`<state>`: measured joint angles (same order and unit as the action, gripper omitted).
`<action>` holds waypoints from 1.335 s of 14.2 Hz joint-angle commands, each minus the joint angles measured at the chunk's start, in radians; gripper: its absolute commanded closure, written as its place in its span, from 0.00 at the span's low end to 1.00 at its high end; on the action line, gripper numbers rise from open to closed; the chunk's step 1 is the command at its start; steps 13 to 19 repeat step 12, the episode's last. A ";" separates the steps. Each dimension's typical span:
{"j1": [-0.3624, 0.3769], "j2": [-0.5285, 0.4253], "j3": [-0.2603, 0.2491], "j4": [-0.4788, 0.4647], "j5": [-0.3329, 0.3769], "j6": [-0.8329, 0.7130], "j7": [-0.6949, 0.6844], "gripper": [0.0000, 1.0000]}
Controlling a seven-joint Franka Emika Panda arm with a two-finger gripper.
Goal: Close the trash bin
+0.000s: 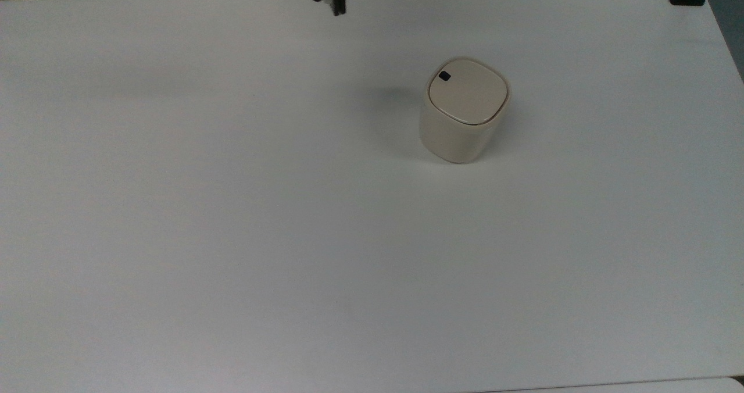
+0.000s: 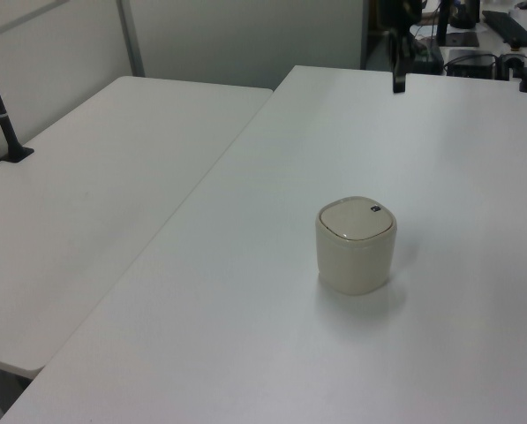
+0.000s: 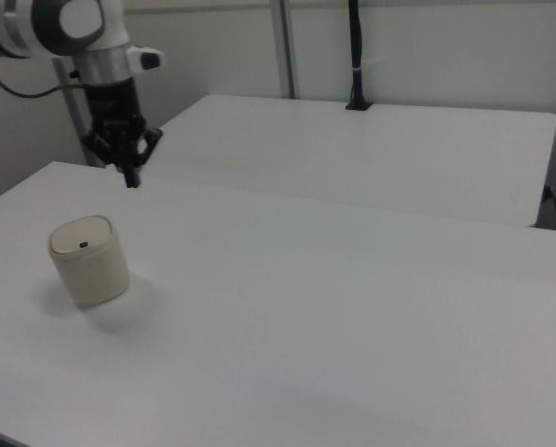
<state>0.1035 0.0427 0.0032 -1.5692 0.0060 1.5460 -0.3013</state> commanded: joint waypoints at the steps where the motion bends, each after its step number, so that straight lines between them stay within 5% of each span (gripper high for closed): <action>1: -0.109 -0.014 0.001 -0.025 0.000 0.005 0.082 0.57; 2: -0.126 -0.014 -0.002 -0.025 -0.001 0.005 0.080 0.04; 3: -0.134 -0.018 -0.005 -0.023 -0.007 0.005 0.082 0.00; 19: -0.137 -0.017 -0.026 -0.003 -0.006 0.048 0.183 0.00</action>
